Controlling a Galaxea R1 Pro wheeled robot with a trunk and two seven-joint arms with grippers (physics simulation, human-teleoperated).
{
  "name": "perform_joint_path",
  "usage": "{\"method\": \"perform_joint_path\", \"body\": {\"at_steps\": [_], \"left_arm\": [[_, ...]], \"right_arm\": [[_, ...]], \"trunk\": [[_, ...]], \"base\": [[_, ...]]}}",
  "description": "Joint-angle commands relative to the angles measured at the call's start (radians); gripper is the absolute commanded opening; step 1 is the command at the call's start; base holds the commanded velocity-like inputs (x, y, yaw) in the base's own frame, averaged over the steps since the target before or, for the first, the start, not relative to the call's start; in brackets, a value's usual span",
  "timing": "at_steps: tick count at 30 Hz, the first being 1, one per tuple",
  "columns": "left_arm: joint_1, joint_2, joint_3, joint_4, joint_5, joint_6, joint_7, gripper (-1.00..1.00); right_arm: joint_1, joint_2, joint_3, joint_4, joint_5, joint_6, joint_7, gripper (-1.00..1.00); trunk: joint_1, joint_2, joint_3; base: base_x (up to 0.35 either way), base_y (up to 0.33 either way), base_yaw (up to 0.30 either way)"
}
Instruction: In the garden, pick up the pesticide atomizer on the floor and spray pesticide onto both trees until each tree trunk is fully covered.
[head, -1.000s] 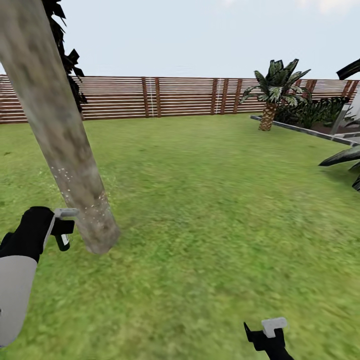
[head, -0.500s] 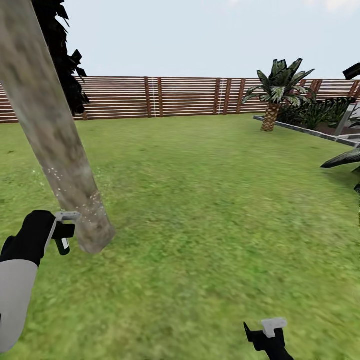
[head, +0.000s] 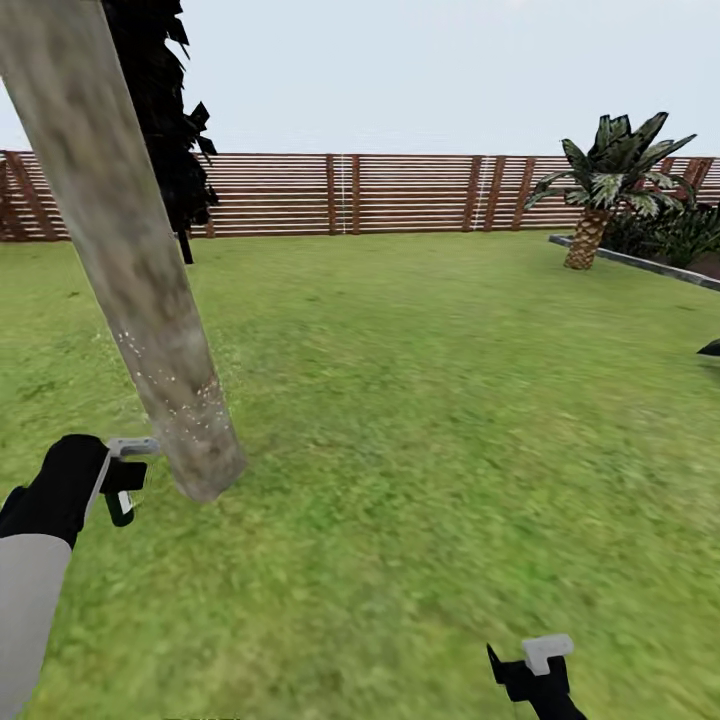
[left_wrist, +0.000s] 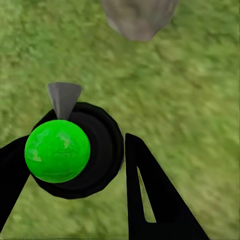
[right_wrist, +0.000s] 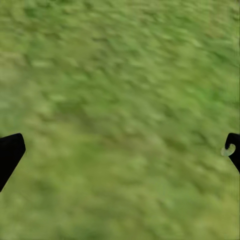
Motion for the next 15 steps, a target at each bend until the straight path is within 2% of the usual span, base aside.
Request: {"method": "perform_joint_path", "body": {"at_steps": [1, 5, 8, 15], "left_arm": [[0.002, 0.000, 0.000, 0.001, -0.001, 0.000, 0.000, -1.00], [0.028, -0.002, -0.001, 0.006, 0.000, -0.002, 0.000, -1.00], [0.032, -0.005, -0.001, 0.005, 0.001, -0.002, 0.000, -1.00], [0.033, -0.007, -0.001, -0.004, 0.002, -0.002, 0.000, -1.00]], "right_arm": [[0.000, 0.000, 0.000, 0.000, 0.000, 0.000, 0.000, 1.00], [0.000, 0.000, 0.000, 0.000, 0.000, 0.000, 0.000, 1.00], [0.000, 0.000, 0.000, 0.000, 0.000, 0.000, 0.000, 1.00], [0.000, -0.002, -0.001, 0.000, 0.000, 0.000, 0.000, 1.00]], "trunk": [[0.000, 0.000, 0.000], [0.000, 0.000, 0.000], [0.000, 0.000, 0.000], [0.000, 0.000, 0.000]], "base": [[0.037, -0.001, 0.277], [0.010, 0.000, 0.223], [0.078, -0.044, 0.040], [0.227, -0.154, 0.003]]}}
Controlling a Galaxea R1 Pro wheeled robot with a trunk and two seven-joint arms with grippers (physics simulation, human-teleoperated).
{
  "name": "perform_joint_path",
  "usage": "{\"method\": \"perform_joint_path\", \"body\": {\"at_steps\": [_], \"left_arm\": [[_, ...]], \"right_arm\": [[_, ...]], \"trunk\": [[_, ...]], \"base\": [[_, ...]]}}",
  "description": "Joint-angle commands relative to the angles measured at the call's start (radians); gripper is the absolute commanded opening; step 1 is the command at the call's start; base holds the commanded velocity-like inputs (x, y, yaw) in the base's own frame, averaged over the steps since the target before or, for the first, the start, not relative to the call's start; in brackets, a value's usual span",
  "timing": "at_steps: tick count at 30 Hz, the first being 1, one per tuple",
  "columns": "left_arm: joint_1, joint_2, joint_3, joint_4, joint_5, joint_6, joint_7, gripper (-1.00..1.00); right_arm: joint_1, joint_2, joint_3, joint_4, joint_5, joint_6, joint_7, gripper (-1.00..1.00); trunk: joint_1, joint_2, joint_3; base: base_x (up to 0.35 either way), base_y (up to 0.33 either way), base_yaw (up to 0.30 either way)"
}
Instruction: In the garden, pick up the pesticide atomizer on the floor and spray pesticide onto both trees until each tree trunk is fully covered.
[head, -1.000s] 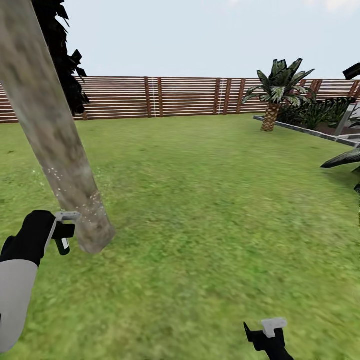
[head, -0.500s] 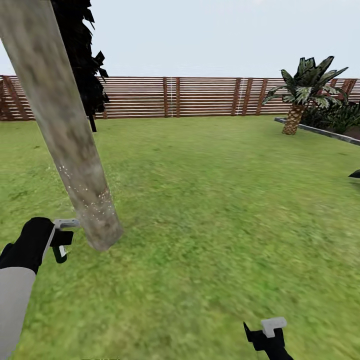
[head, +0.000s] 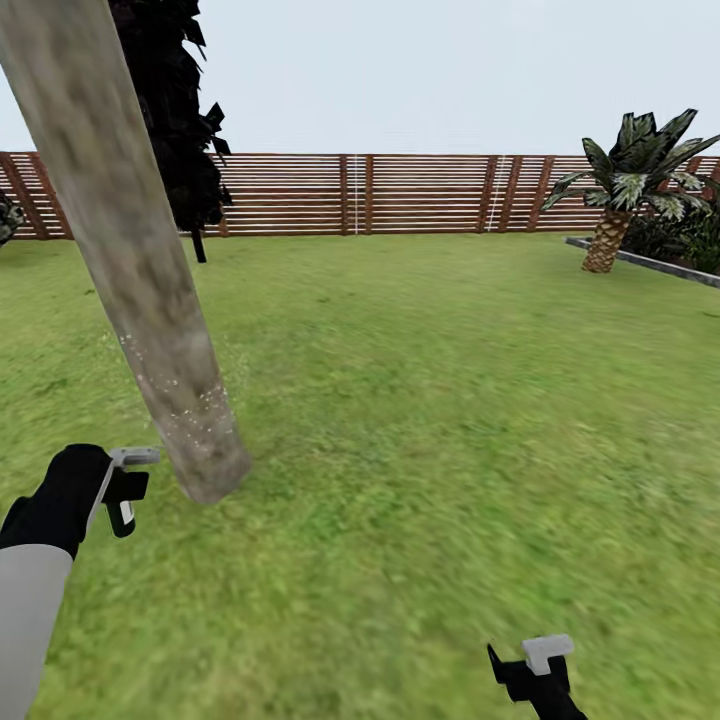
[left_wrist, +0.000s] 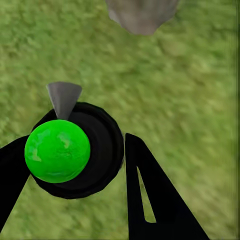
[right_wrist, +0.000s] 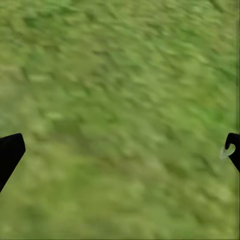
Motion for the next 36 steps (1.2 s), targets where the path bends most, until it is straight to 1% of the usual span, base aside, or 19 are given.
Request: {"method": "perform_joint_path", "body": {"at_steps": [1, 8, 11, 12, 14, 24, 26, 32, 36], "left_arm": [[0.000, 0.000, 0.000, 0.000, -0.001, 0.000, 0.000, -1.00], [0.002, 0.002, 0.001, 0.013, -0.004, 0.000, 0.000, -1.00], [0.024, 0.004, 0.003, 0.022, -0.003, -0.014, 0.001, -1.00], [0.029, 0.004, 0.003, 0.023, -0.004, -0.038, 0.003, -1.00], [0.035, 0.004, 0.004, 0.024, -0.002, -0.050, 0.003, -1.00], [0.037, -0.003, 0.007, 0.008, 0.002, -0.053, 0.004, -1.00], [0.036, -0.003, 0.006, 0.006, 0.002, -0.052, 0.003, -1.00], [0.026, -0.006, 0.003, -0.043, 0.002, -0.043, 0.002, -1.00], [0.021, -0.005, 0.002, -0.048, 0.000, -0.041, 0.001, -1.00]], "right_arm": [[0.000, 0.000, 0.000, 0.000, 0.000, 0.000, 0.000, 1.00], [0.000, 0.000, 0.000, 0.000, 0.000, 0.000, 0.000, 1.00], [0.000, 0.000, 0.000, 0.000, 0.000, 0.000, 0.000, 1.00], [0.000, 0.000, 0.000, 0.000, -0.001, 0.000, 0.000, 1.00], [0.000, 0.000, 0.000, 0.000, -0.001, 0.000, 0.000, 1.00], [0.000, 0.000, 0.001, 0.000, -0.001, 0.000, 0.000, 1.00], [0.000, 0.000, 0.001, 0.000, -0.001, 0.000, 0.000, 1.00], [0.000, 0.000, 0.001, 0.000, -0.001, 0.000, 0.000, 1.00], [0.000, 0.000, 0.000, 0.000, -0.001, 0.000, 0.000, 1.00]], "trunk": [[0.000, 0.000, 0.000], [0.000, 0.000, 0.000], [0.000, 0.000, 0.000], [0.000, 0.000, 0.000], [0.000, 0.000, 0.000], [0.000, 0.000, 0.000], [0.000, 0.000, 0.000], [0.000, 0.000, 0.000], [0.000, 0.000, 0.000]], "base": [[0.239, -0.164, 0.000], [0.268, -0.128, 0.000], [0.282, -0.009, 0.000], [0.067, -0.001, 0.000], [0.021, 0.000, 0.080], [0.001, 0.000, 0.260], [0.023, -0.037, 0.111], [-0.005, -0.251, 0.008], [-0.098, -0.274, 0.000]]}}
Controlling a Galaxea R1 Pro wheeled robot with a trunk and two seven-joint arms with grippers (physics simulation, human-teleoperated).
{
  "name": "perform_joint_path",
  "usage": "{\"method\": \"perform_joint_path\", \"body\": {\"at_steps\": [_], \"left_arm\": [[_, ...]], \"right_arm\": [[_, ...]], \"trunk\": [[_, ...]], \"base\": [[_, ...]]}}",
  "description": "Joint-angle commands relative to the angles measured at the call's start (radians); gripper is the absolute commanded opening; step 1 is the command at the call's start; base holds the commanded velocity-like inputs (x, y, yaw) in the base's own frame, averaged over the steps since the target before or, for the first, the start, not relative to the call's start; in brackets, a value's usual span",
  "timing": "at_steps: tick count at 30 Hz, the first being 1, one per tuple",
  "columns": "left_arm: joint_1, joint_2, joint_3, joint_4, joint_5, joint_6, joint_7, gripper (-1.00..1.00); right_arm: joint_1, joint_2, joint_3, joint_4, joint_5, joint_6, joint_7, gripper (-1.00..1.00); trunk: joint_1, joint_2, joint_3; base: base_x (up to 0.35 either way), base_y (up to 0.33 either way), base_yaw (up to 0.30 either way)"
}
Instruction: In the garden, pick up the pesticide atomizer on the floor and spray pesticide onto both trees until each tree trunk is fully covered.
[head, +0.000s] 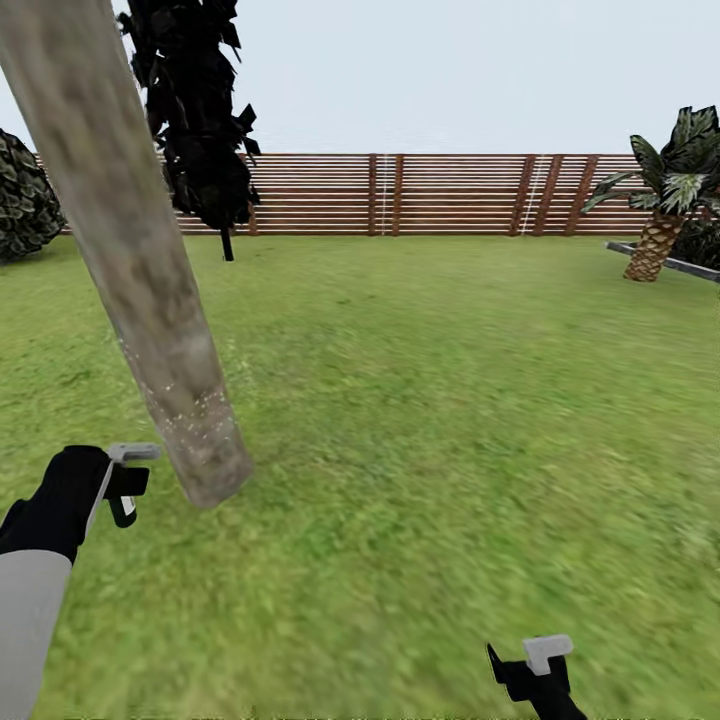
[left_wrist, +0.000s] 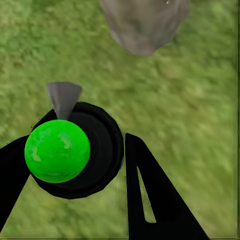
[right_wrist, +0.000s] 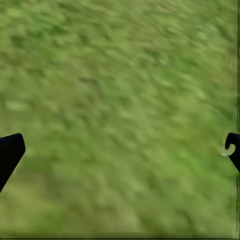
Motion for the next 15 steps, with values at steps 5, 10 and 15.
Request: {"method": "perform_joint_path", "body": {"at_steps": [5, 10, 15], "left_arm": [[0.000, -0.002, 0.001, 0.000, -0.001, 0.001, 0.000, -1.00], [0.002, -0.003, 0.002, 0.000, -0.001, 0.001, 0.000, -1.00], [0.008, -0.003, 0.002, 0.000, -0.001, 0.001, 0.000, -1.00]], "right_arm": [[0.000, 0.000, 0.001, 0.000, 0.000, 0.000, 0.000, 1.00], [0.000, 0.000, 0.001, 0.000, 0.000, 0.000, 0.000, 1.00], [0.000, 0.000, 0.001, 0.000, 0.001, 0.000, 0.000, 1.00]], "trunk": [[0.000, 0.000, 0.000], [0.000, 0.000, 0.000], [0.000, 0.000, 0.000]], "base": [[0.008, -0.274, 0.000], [0.128, -0.261, 0.000], [0.210, -0.216, 0.007]]}}
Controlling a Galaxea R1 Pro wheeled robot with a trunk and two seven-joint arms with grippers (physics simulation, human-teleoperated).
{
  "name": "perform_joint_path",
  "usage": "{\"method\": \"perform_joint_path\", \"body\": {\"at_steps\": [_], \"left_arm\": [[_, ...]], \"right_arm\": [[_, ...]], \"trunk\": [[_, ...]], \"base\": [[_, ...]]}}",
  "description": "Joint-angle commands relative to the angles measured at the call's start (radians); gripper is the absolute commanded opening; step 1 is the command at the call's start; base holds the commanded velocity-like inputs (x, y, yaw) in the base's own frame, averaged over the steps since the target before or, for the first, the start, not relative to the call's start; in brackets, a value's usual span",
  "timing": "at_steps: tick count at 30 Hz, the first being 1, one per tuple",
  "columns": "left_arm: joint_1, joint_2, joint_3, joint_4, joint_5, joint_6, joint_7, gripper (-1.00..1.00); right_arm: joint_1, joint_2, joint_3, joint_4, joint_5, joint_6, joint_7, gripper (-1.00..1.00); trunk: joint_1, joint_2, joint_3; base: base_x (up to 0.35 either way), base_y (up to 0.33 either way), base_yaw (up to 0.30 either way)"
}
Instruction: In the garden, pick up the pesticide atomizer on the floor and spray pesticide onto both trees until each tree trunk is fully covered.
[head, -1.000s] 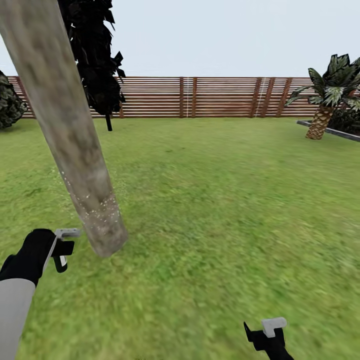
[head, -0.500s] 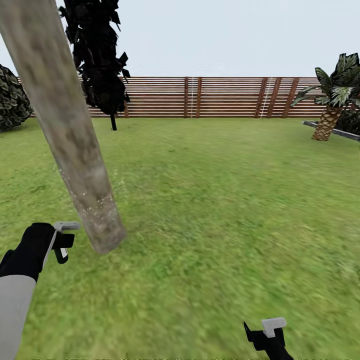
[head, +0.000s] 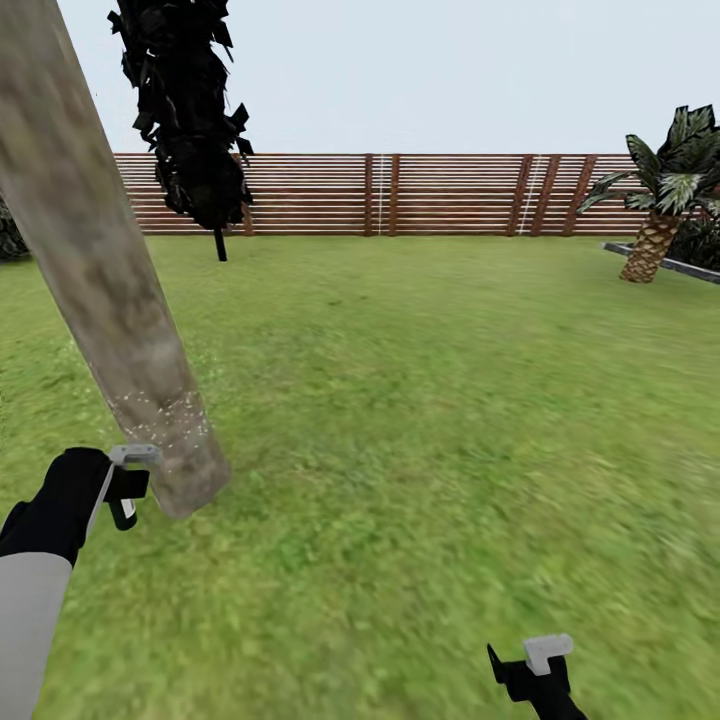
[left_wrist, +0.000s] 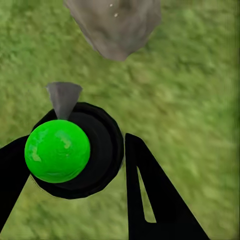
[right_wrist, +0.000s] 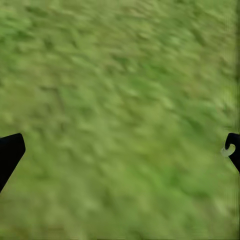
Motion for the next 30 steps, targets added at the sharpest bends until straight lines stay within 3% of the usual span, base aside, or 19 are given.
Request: {"method": "perform_joint_path", "body": {"at_steps": [1, 13, 17, 20, 22, 25, 27, 29, 30], "left_arm": [[0.000, 0.001, 0.000, 0.000, -0.001, 0.000, 0.000, -1.00], [0.035, 0.008, 0.000, 0.021, -0.001, -0.011, 0.003, -1.00], [0.110, 0.005, 0.001, 0.021, 0.005, -0.022, -0.002, -1.00], [0.184, 0.002, 0.001, 0.036, 0.009, -0.163, -0.009, -1.00], [0.206, 0.000, -0.003, 0.145, 0.013, -0.316, -0.025, -1.00], [0.211, 0.000, -0.057, 0.334, 0.002, -0.627, -0.153, -1.00], [0.211, 0.003, -0.152, 0.384, -0.028, -0.750, -0.305, -1.00], [0.211, 0.000, -0.297, 0.398, -0.087, -0.837, -0.453, -1.00], [0.210, -0.002, -0.336, 0.396, -0.098, -0.854, -0.503, -1.00]], "right_arm": [[0.000, 0.001, 0.000, 0.000, 0.000, 0.000, 0.000, 1.00], [0.000, 0.002, 0.000, 0.000, 0.000, 0.000, 0.000, 1.00], [0.000, 0.002, -0.001, -0.001, -0.001, 0.000, 0.000, 1.00], [-0.001, 0.005, -0.002, -0.008, 0.000, 0.005, 0.002, 1.00], [0.000, 0.002, -0.001, -0.051, 0.062, 0.012, 0.007, 1.00], [0.000, -0.002, 0.001, -0.179, 0.255, 0.110, 0.023, 1.00], [-0.007, -0.002, 0.001, -0.265, 0.371, 0.205, 0.143, 1.00], [-0.024, -0.002, 0.001, -0.344, 0.426, 0.257, 0.342, 1.00], [-0.033, -0.002, 0.001, -0.365, 0.433, 0.265, 0.401, 1.00]], "trunk": [[0.000, 0.000, 0.000], [0.000, 0.000, 0.000], [0.000, 0.000, 0.000], [0.000, 0.000, 0.000], [0.000, 0.000, 0.000], [0.000, 0.000, 0.000], [0.000, 0.000, 0.000], [0.000, 0.000, 0.000], [0.000, 0.000, 0.000]], "base": [[0.205, -0.214, 0.155], [0.077, -0.252, 0.260], [-0.081, -0.249, 0.083], [-0.284, -0.101, 0.007], [-0.334, -0.015, 0.001], [-0.342, -0.003, 0.000], [-0.249, -0.001, 0.000], [-0.066, 0.000, 0.000], [-0.020, 0.000, 0.000]]}}
